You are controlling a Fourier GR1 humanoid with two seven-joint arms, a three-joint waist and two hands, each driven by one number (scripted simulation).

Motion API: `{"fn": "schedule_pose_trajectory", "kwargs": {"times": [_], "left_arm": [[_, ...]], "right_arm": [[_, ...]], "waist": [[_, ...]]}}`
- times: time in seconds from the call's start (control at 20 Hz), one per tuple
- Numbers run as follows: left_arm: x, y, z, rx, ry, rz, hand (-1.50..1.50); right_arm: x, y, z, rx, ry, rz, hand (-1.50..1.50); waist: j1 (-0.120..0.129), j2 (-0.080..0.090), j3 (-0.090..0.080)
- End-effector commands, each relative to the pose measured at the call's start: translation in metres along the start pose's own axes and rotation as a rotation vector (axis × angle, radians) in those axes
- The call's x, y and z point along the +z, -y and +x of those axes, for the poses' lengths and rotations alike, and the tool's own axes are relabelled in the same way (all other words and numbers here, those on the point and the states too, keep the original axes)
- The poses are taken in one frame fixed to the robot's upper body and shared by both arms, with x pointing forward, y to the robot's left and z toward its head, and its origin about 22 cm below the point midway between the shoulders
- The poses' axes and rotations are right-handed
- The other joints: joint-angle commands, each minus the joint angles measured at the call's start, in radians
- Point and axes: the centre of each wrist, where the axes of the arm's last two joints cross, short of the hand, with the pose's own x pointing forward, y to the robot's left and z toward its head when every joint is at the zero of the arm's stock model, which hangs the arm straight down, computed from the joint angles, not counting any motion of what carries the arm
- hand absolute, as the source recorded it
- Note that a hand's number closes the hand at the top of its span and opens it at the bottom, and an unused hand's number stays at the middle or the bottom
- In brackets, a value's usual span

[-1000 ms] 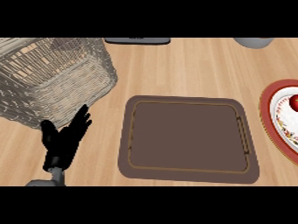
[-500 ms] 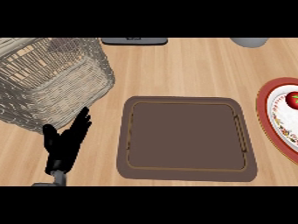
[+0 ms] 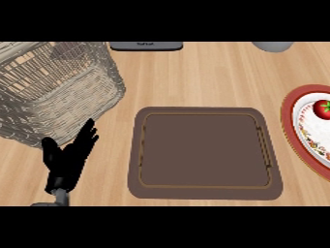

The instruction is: Pick the tomato from the tray and place it in the plate

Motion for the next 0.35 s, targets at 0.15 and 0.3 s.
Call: {"fn": "schedule_pose_trajectory", "kwargs": {"times": [0.15, 0.3], "left_arm": [[-0.001, 0.01, -0.019, 0.018, -0.033, 0.013, 0.0], [0.011, 0.004, -0.003, -0.008, -0.022, -0.004, 0.0]], "right_arm": [[0.048, 0.016, -0.016, -0.083, 0.123, 0.083, -1.5], [0.042, 0.018, -0.012, -0.061, 0.114, 0.083, -1.5]], "waist": [[-0.017, 0.0, -0.003], [0.002, -0.003, -0.002]]}}
